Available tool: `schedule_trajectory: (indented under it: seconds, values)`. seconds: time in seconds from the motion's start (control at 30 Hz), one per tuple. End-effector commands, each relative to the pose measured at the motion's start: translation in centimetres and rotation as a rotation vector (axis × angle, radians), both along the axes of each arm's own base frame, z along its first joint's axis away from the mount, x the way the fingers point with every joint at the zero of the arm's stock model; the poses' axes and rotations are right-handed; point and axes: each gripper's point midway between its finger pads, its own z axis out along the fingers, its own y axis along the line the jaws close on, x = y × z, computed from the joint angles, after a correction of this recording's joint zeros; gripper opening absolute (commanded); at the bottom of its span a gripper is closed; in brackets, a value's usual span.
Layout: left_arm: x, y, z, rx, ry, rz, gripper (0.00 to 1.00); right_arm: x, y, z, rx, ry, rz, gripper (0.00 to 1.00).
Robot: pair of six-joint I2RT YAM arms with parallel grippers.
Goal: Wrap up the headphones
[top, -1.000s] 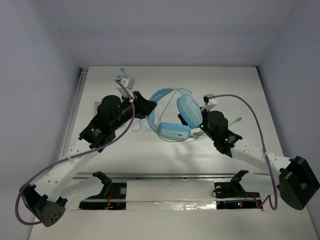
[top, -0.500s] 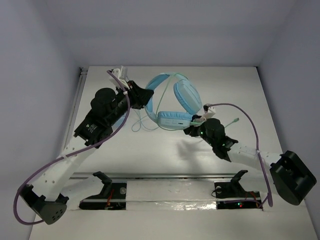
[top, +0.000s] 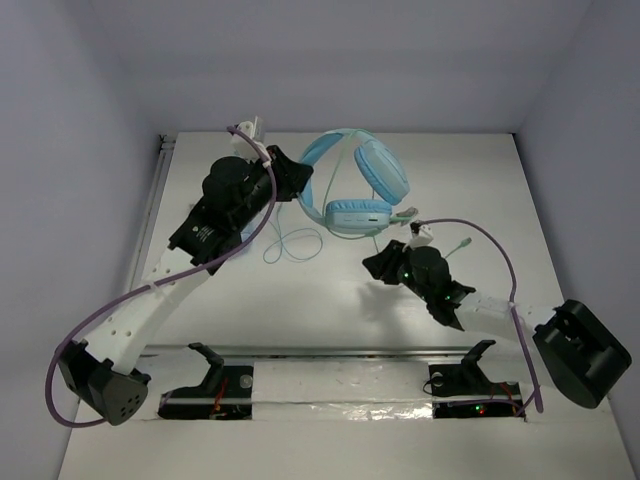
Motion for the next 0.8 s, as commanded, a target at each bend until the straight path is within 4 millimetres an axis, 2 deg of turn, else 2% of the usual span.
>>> schedule_trajectory:
  seconds: [0.0, 0.03, 0.07, 0.1, 0.2, 0.3, 0.33, 0.37, 0.4, 0.47, 0.5, 0.53, 0.57, 0.6, 0.67, 0.7, 0.77]
  values:
    - [-0.1, 1.3, 9.3, -0.213, -0.183, 0.046, 0.0, -0.8, -0.1, 0.3, 0.108, 0.005, -0.013, 0.35]
    - [0.4, 1.6, 9.4, -0.225, -0.186, 0.075, 0.0, -1.2, 0.1, 0.0, 0.117, 0.018, 0.004, 0.26]
    - [0.7, 1.6, 9.3, -0.233, -0.183, 0.087, 0.0, -1.6, 0.3, -0.2, 0.125, 0.031, 0.022, 0.13]
    - [1.1, 1.5, 8.6, -0.242, -0.168, 0.1, 0.0, -2.1, 0.7, -0.3, 0.129, 0.036, 0.05, 0.09]
    - [2.2, 1.8, 8.4, -0.278, -0.168, 0.147, 0.0, -3.9, 1.9, -0.7, 0.133, 0.06, 0.139, 0.0]
    - [3.4, 2.2, 7.9, -0.289, -0.162, 0.205, 0.0, -5.4, 3.1, -0.7, 0.133, 0.079, 0.205, 0.0]
    - [4.0, 2.5, 7.7, -0.3, -0.154, 0.229, 0.0, -6.5, 4.1, -0.7, 0.128, 0.09, 0.25, 0.0]
    - [4.3, 2.6, 7.7, -0.317, -0.158, 0.243, 0.0, -6.7, 4.9, 0.1, 0.131, 0.08, 0.272, 0.0]
    - [4.9, 2.7, 6.9, -0.321, -0.143, 0.257, 0.0, -7.3, 5.3, -0.3, 0.105, 0.102, 0.29, 0.0]
    - [5.6, 3.1, 6.6, -0.36, -0.134, 0.299, 0.0, -8.2, 6.6, 0.6, 0.094, 0.095, 0.317, 0.0]
    - [6.1, 3.1, 5.4, -0.357, -0.115, 0.315, 0.0, -8.3, 6.6, 0.5, 0.076, 0.103, 0.308, 0.0]
    - [6.5, 3.4, 5.1, -0.369, -0.114, 0.343, 0.0, -8.7, 6.9, 0.7, 0.073, 0.103, 0.317, 0.0]
    - [6.7, 3.5, 4.7, -0.389, -0.104, 0.359, 0.0, -9.5, 7.5, 1.0, 0.075, 0.103, 0.344, 0.0]
    - [7.1, 3.6, 3.3, -0.386, -0.084, 0.377, 0.0, -9.6, 7.6, 1.3, 0.07, 0.104, 0.338, 0.0]
    - [7.7, 4.1, 2.4, -0.413, -0.078, 0.425, 0.0, -9.8, 8.0, 2.1, 0.064, 0.088, 0.329, 0.0]
    - [8.0, 4.2, 0.8, -0.401, -0.057, 0.446, 0.0, -10.5, 8.7, 2.6, 0.047, 0.081, 0.355, 0.0]
    - [8.6, 4.5, -0.3, -0.396, -0.053, 0.479, 0.0, -11.0, 9.4, 3.3, 0.029, 0.059, 0.36, 0.0]
